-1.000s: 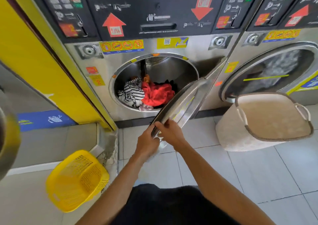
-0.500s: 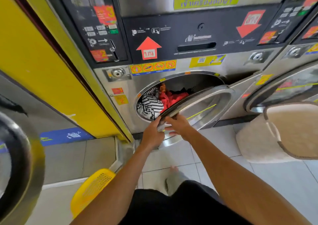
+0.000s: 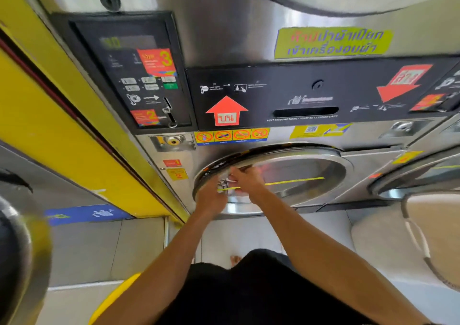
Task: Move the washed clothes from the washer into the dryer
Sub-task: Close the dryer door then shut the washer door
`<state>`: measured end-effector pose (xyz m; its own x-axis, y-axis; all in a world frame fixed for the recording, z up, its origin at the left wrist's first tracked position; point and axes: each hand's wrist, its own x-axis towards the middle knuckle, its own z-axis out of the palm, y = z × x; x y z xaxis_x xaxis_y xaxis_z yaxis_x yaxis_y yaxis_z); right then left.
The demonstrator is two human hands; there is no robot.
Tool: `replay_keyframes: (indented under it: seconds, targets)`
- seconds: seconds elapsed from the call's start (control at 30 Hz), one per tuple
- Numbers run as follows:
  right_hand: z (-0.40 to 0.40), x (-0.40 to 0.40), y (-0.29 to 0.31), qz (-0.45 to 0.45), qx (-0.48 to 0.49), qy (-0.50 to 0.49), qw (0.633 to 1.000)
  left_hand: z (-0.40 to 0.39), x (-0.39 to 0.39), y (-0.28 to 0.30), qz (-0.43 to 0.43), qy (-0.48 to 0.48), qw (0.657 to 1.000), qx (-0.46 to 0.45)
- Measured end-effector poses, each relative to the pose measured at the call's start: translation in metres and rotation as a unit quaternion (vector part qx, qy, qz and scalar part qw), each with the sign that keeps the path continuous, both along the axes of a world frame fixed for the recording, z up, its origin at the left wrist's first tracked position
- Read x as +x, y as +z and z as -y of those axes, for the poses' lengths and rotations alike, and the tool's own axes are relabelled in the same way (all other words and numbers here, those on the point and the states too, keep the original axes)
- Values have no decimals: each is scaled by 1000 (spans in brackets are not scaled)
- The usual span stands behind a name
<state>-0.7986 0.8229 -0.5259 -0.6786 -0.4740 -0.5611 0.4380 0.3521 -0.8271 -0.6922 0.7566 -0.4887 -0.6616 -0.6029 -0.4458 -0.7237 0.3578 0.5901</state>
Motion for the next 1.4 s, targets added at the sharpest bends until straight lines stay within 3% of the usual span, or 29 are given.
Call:
replay_keyframes:
  seconds: [0.13,0.43,0.6,0.8,1.03,1.23,1.4]
  targets:
    - [11,-13,-12,-9,22,7,1000,11,-23,-10,17,37,999,2]
    - [17,-15,-42,-126,74,52,988,12,-40,-38,37,91,995,-5]
    - [23,-13,-34,-93,71,15,993,7,-44,-49,25,106,994,2]
    - [18,-10,-25,-89,55,16,994,14,-30,-18,79,41,996,31]
    - [11,-11,-28,-56,38,15,998,29,-11,-4,76,46,996,24]
    - [8,-3,-18,-9,62,65,996,12,7,-1,46,64,997,14]
    - [2,41,-5,-27,96,208,973,1,63,12,12,147,989,28]
